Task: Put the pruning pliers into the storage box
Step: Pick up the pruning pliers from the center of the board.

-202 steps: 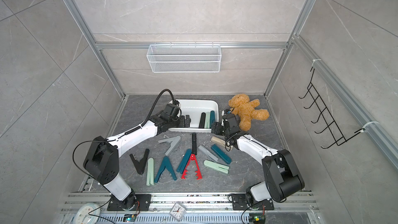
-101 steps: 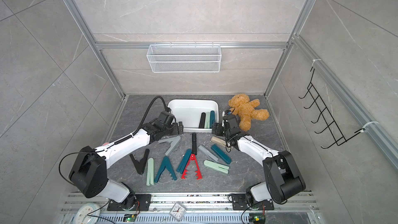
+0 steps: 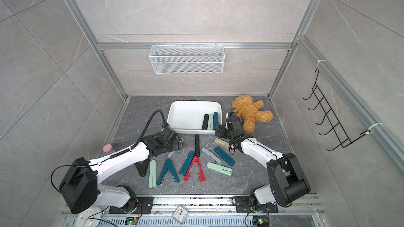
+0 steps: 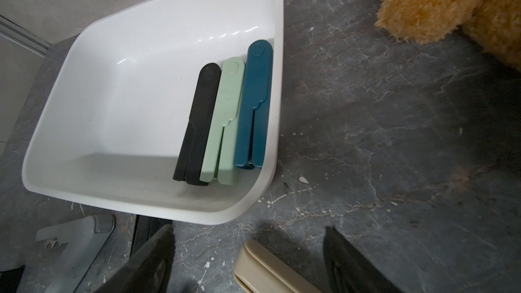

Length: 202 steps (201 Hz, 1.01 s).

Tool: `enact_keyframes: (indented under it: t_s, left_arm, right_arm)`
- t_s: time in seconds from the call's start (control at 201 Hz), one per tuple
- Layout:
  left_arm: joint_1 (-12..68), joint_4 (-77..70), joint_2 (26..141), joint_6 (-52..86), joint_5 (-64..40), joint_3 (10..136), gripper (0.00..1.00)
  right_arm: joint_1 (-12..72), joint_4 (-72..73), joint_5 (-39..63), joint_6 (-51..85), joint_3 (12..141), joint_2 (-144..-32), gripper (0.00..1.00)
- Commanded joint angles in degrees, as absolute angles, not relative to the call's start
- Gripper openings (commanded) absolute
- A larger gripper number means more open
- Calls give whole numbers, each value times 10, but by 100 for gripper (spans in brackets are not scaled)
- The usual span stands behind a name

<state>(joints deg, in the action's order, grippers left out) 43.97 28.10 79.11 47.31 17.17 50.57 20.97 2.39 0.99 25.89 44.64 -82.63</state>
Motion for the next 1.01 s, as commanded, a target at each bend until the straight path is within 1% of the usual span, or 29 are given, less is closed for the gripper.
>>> enact_keyframes:
  t_s: [0.0,0.174,0.353,0.752,1.001]
  left_arm:
    - [460,328,768,533,192,493,96]
    - [483,356,756,570,194,468,95]
    - [485,360,748,595,183,436,93]
    - [485,312,780,594,139,410,84]
    - [485,314,784,601,118,396,83]
  right_arm:
    - [207,15,0,247,438,-809,83]
    - [206,13,1,247,435,-809,84]
    - [205,13,1,248,434,-809,84]
    - [205,10,4,250,437,-809,84]
    - [205,9,1,250,436,-809,84]
